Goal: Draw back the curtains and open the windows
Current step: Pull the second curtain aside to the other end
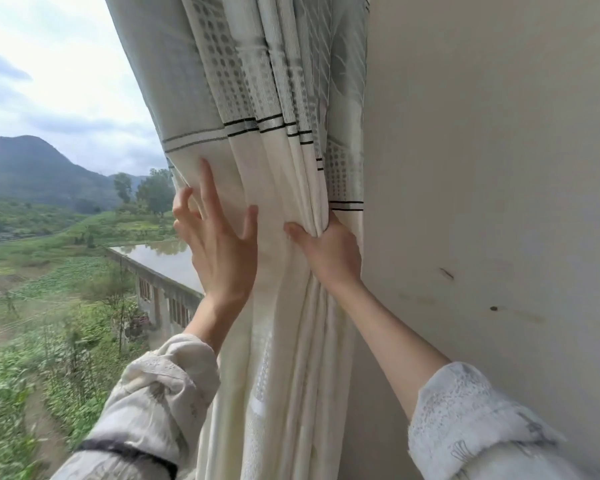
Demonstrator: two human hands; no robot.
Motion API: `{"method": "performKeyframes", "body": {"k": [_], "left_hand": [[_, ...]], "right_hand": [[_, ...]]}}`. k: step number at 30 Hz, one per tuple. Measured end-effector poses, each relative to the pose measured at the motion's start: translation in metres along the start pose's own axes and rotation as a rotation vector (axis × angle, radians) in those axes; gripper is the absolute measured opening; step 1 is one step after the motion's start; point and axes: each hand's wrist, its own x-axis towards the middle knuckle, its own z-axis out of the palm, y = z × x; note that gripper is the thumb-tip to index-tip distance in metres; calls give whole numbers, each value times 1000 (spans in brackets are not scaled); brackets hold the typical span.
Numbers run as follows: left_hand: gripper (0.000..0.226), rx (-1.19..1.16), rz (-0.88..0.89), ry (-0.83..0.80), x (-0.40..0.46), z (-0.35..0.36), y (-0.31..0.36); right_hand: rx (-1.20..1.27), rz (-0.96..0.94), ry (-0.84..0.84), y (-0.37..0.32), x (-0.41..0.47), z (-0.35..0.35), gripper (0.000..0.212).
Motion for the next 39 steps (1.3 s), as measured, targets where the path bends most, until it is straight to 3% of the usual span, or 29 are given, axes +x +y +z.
{"method": "performKeyframes", "body": {"k": [7,11,12,21,29,39], "left_hand": [[70,33,33,-147,28,54,11],[15,89,100,-223,38,88,12],[11,102,131,-227,39,96,10],[38,208,246,-350,34,182,-8],[59,162,274,-355,12,244,-24],[62,122,259,-442,-1,264,-18]], "right_hand": [[-324,-209,225,31,35,-4,46],[-419,-223,257,56,57,-9,43],[-419,-222,260,63,62,-9,42],[-266,-144,164,123,116,-4,38],[-125,98,157,169,155,12,43],[-129,148,144,190,158,0,39]]}}
